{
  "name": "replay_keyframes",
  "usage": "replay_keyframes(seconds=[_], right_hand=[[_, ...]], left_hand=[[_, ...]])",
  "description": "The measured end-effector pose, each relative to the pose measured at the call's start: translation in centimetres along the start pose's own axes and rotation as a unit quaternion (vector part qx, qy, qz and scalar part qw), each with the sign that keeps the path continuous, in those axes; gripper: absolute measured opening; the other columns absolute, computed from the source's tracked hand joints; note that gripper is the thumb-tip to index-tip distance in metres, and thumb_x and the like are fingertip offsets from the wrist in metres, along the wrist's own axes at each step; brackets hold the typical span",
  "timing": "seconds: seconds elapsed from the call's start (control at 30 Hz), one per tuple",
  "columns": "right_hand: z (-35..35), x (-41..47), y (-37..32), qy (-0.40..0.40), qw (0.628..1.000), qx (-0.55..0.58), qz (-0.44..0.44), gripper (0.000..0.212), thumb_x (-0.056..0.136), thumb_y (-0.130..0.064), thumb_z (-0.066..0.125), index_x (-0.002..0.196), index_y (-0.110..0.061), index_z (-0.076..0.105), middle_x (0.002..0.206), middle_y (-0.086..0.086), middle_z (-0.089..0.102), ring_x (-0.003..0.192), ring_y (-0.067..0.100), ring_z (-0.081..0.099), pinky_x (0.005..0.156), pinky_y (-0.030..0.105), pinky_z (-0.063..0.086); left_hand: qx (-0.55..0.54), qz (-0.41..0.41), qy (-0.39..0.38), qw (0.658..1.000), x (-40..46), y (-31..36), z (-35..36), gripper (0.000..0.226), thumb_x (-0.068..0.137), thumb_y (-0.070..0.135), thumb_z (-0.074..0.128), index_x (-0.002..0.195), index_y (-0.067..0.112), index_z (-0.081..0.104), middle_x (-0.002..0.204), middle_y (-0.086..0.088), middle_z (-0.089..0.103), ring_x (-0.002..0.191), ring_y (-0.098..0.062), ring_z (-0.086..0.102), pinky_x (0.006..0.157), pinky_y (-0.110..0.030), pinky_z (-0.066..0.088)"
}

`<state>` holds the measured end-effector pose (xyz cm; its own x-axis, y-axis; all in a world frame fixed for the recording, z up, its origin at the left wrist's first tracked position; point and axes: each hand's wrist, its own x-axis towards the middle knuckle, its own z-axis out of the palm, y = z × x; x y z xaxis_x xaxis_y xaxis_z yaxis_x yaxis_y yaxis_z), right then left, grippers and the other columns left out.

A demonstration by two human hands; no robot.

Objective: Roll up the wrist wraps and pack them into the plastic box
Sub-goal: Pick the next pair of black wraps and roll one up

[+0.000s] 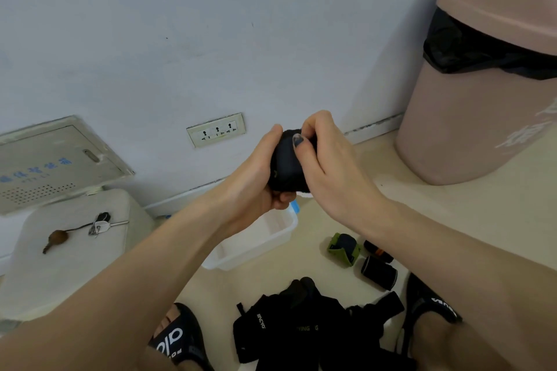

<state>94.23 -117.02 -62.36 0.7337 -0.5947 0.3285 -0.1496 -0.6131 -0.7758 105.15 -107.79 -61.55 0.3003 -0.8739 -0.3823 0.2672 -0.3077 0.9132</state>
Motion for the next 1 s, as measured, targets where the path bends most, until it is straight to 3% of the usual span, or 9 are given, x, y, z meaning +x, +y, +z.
replay_keyframes(seconds=[0.07, 0.13, 0.27, 0.37, 0.47, 0.57, 0.67, 0.83, 1.0], right_hand=[[-0.1, 0.2, -0.1, 0.013, 0.999, 0.031, 0.024, 0.009, 0.107, -0.017, 0.043, 0.098, -0.016, 0.041, 0.082, -0.005, 0.05, 0.069, 0.009, 0.046, 0.058, 0.019, 0.037], [-0.1, 0.3, -0.2, 0.025, 0.997, 0.056, 0.046, 0.006, 0.107, -0.017, 0.042, 0.101, -0.017, 0.042, 0.085, -0.006, 0.053, 0.072, 0.008, 0.05, 0.06, 0.018, 0.04], [0.1, 0.4, -0.4, 0.07, 0.988, 0.105, 0.089, 0.007, 0.105, -0.011, 0.043, 0.107, -0.016, 0.048, 0.093, -0.009, 0.058, 0.085, 0.003, 0.054, 0.067, 0.015, 0.044], [0.3, 0.4, -0.5, 0.087, 0.983, 0.119, 0.108, 0.011, 0.104, -0.009, 0.044, 0.109, -0.015, 0.052, 0.093, -0.01, 0.06, 0.088, 0.0, 0.054, 0.069, 0.01, 0.043], [0.4, 0.0, -0.4, 0.099, 0.982, 0.107, 0.117, 0.013, 0.104, -0.009, 0.045, 0.109, -0.017, 0.053, 0.094, -0.013, 0.06, 0.09, -0.002, 0.055, 0.071, 0.008, 0.042], [0.2, -0.5, -0.5, 0.105, 0.982, 0.087, 0.131, 0.015, 0.105, -0.011, 0.043, 0.113, -0.018, 0.054, 0.096, -0.015, 0.059, 0.089, -0.004, 0.056, 0.071, 0.008, 0.043], [-0.4, -0.9, -0.5, 0.081, 0.983, 0.068, 0.149, 0.019, 0.108, -0.016, 0.04, 0.119, -0.019, 0.055, 0.095, -0.015, 0.057, 0.09, 0.0, 0.056, 0.071, 0.015, 0.043], [-1.2, -2.9, -0.8, 0.023, 0.989, 0.021, 0.143, 0.022, 0.109, -0.024, 0.04, 0.123, -0.022, 0.057, 0.102, -0.012, 0.062, 0.096, 0.0, 0.058, 0.074, 0.021, 0.043], [-2.5, -5.8, -0.9, -0.062, 0.993, -0.032, 0.092, 0.033, 0.11, -0.035, 0.037, 0.137, -0.025, 0.053, 0.119, -0.008, 0.063, 0.108, 0.01, 0.057, 0.084, 0.022, 0.045]], left_hand=[[-0.001, 0.001, -0.005, 1.0, -0.2, 0.1, 0.4, 0.065, 0.103, 0.069, 0.023, 0.096, 0.018, 0.063, 0.072, -0.003, 0.053, 0.059, -0.017, 0.037, 0.058, -0.029, 0.032], [0.012, 0.008, 0.012, 1.0, 0.1, -0.1, 0.6, 0.059, 0.102, 0.068, 0.033, 0.111, 0.015, 0.058, 0.073, -0.001, 0.053, 0.058, -0.016, 0.038, 0.056, -0.027, 0.034], [0.013, 0.02, 0.053, 0.998, 0.6, -0.6, 0.7, 0.036, 0.105, 0.05, 0.048, 0.123, 0.02, 0.045, 0.081, -0.003, 0.055, 0.054, -0.016, 0.041, 0.051, -0.026, 0.036], [0.009, 0.023, 0.066, 0.997, 0.6, -0.8, 1.1, 0.041, 0.104, 0.045, 0.048, 0.131, 0.013, 0.048, 0.079, -0.006, 0.058, 0.053, -0.018, 0.044, 0.05, -0.027, 0.039], [0.005, 0.029, 0.08, 0.996, 0.7, -1.3, 1.5, 0.046, 0.092, 0.046, 0.054, 0.122, 0.012, 0.053, 0.078, -0.006, 0.058, 0.053, -0.018, 0.048, 0.049, -0.028, 0.04], [0.001, 0.049, 0.087, 0.995, 0.7, -1.8, 2.0, 0.026, 0.09, 0.039, 0.055, 0.102, 0.017, 0.05, 0.078, -0.005, 0.057, 0.058, -0.018, 0.048, 0.05, -0.029, 0.037], [0.019, 0.048, 0.082, 0.995, 0.6, -1.9, 2.2, 0.027, 0.086, 0.038, 0.055, 0.1, 0.016, 0.048, 0.079, -0.006, 0.056, 0.061, -0.019, 0.049, 0.05, -0.03, 0.036], [0.065, 0.024, 0.046, 0.997, -0.3, -2.4, 2.3, 0.066, 0.074, 0.047, 0.057, 0.121, 0.001, 0.054, 0.085, -0.011, 0.054, 0.06, -0.019, 0.048, 0.05, -0.03, 0.039], [0.078, 0.019, 0.034, 0.996, -1.3, -3.7, 2.8, 0.049, 0.087, 0.055, 0.058, 0.113, 0.013, 0.051, 0.083, -0.01, 0.057, 0.057, -0.019, 0.048, 0.051, -0.029, 0.039]])
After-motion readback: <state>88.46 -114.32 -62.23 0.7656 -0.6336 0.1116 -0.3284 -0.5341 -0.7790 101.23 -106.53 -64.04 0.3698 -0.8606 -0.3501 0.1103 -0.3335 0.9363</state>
